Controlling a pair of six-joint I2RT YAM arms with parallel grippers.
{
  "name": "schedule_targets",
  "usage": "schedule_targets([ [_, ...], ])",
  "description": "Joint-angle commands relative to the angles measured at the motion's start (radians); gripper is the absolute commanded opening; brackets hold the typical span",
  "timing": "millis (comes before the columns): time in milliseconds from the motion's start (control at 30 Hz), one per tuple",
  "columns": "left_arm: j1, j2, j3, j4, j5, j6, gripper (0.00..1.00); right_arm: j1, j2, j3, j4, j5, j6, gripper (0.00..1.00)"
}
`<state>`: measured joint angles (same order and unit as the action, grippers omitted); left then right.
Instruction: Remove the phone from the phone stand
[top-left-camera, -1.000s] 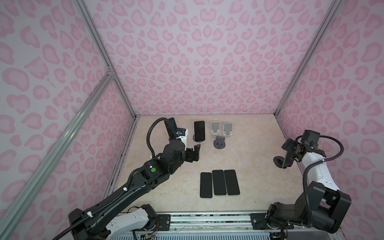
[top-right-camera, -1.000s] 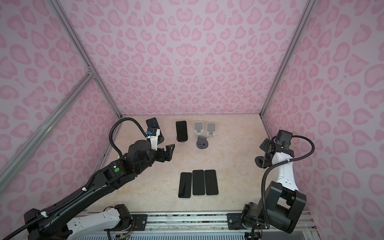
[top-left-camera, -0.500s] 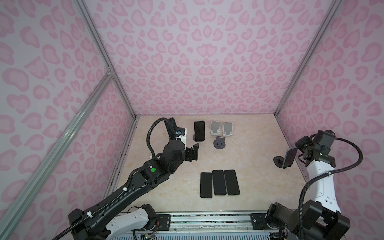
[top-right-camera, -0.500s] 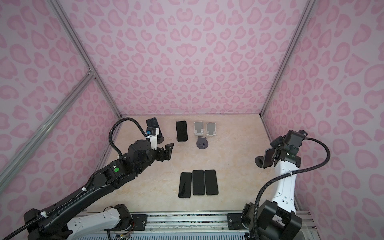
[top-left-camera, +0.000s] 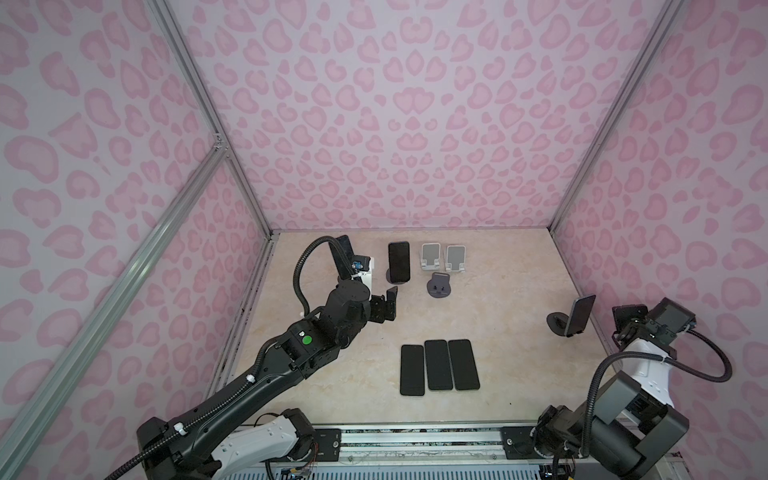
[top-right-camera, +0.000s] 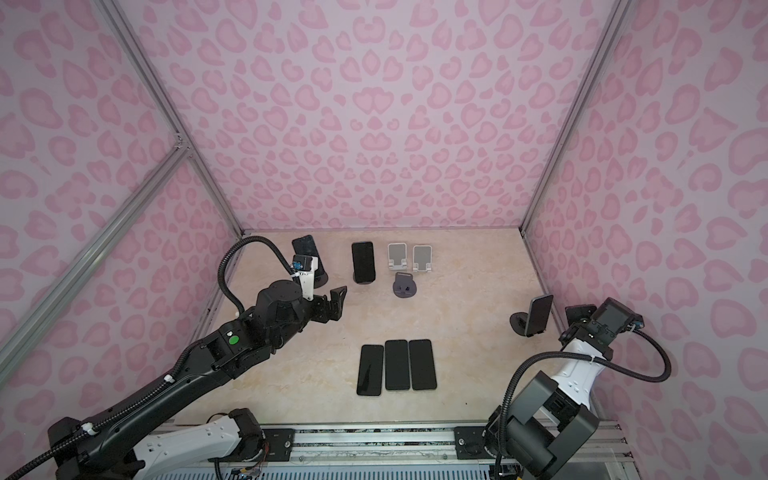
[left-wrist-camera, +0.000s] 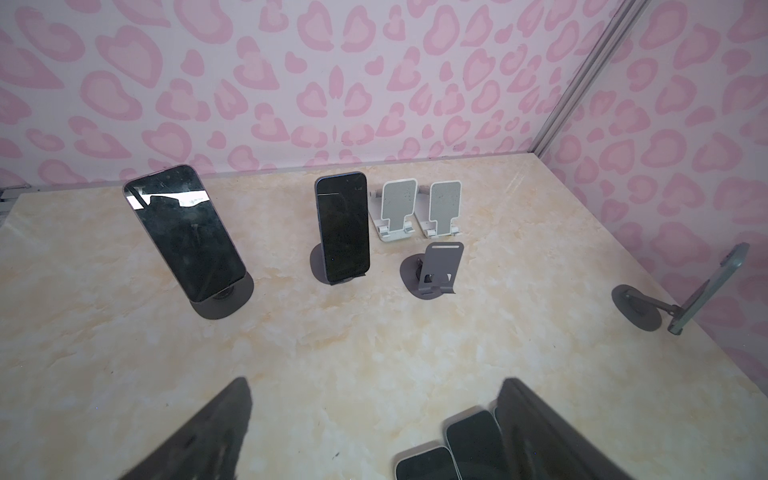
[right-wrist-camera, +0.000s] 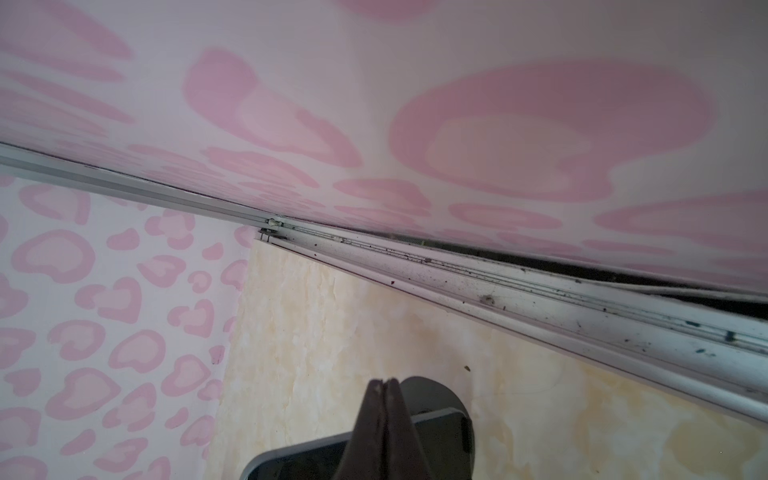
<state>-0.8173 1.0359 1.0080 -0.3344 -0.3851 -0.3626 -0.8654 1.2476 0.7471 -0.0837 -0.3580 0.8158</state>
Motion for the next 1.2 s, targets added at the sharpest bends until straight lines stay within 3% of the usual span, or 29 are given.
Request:
schedule_targets([
  [0,0.001,0.007,0.002,0.046,-0.001,0.01,0.95,-0.021,0.04,-0.03,0.093,-0.083,0.031,0.0],
  [533,0.001,0.018,-0.005,0.052,0.008,0.013,0.95,-0.124,0.273,-0.183,0.413,-0.205,0.114,0.0],
  [833,0.001,0.019,-0.009,0.059,0.014,0.019,0.96,-0.126,0.378,-0.216,0.577,-0.227,0.192,0.0],
  [1167,0.001,0.017,-0.009,0.057,0.005,0.019,0.95,-0.097,0.501,-0.192,0.641,-0.221,0.22,0.0],
])
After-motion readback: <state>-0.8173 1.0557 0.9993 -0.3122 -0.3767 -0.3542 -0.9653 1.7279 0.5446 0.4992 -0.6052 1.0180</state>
